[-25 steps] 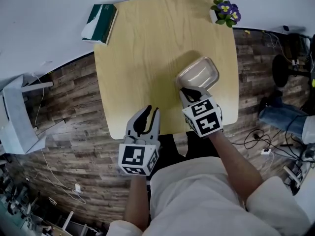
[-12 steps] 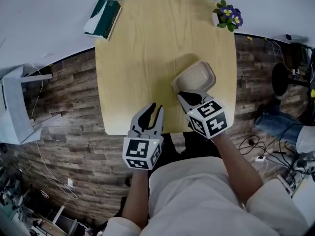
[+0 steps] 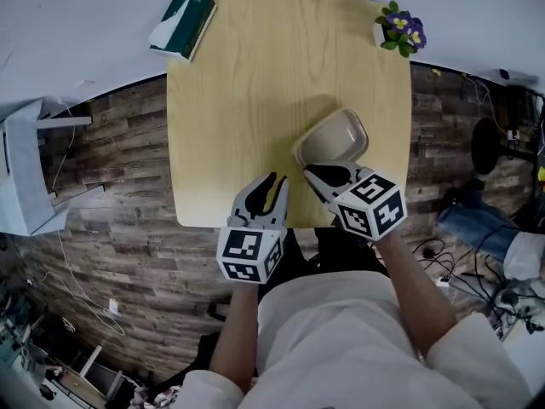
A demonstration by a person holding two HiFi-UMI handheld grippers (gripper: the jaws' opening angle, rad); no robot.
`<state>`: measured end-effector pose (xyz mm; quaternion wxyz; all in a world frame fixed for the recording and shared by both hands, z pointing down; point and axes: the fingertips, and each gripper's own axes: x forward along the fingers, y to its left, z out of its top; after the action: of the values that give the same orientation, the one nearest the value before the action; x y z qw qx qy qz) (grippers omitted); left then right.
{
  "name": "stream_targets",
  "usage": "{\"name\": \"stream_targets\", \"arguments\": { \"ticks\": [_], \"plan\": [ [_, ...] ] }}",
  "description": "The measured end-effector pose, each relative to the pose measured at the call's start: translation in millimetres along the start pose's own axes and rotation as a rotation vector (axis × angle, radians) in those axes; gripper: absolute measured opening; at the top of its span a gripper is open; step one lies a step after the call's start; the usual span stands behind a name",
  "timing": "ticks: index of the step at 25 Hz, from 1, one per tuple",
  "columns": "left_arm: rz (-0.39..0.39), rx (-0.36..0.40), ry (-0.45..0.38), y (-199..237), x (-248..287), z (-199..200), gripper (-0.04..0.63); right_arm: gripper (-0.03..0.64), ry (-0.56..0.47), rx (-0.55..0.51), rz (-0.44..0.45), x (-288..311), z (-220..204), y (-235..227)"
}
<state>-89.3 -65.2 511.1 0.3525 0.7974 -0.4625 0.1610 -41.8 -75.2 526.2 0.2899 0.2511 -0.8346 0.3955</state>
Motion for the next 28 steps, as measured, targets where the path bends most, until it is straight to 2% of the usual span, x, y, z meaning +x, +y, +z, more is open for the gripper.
{"name": "stream_targets", "arguments": {
  "ticks": [5, 12, 14, 18, 28],
  "plan": [
    [0.003, -0.040, -0.003, 2.7, 7.3, -3.8, 0.075, 0.020, 0.011, -0.036, 0.067, -2.7, -3.7, 9.1],
    [-0.033, -0.077, -0.022, -0.8, 14.2, -6.8, 0.075, 0.018, -0.006, -0.017, 0.144, -9.0, -3.3, 15.0],
    [-0.047, -0.062, -0.033, -4.8, 14.7, -6.4, 0.075, 0.018, -0.004, -0.021, 0.154, -10.8, -4.2, 15.8],
    [-0.069, 0.016, -0.033, -13.7, 16.4, -8.3, 0.075, 0.019, 0.007, -0.034, 0.175, -13.4, -6.5, 19.3],
    [-0.066, -0.009, -0.024, -14.7, 20.9, -18.5, 0.075, 0.019, 0.009, -0.049, 0.209, -17.7, -10.1, 24.1]
  ]
}}
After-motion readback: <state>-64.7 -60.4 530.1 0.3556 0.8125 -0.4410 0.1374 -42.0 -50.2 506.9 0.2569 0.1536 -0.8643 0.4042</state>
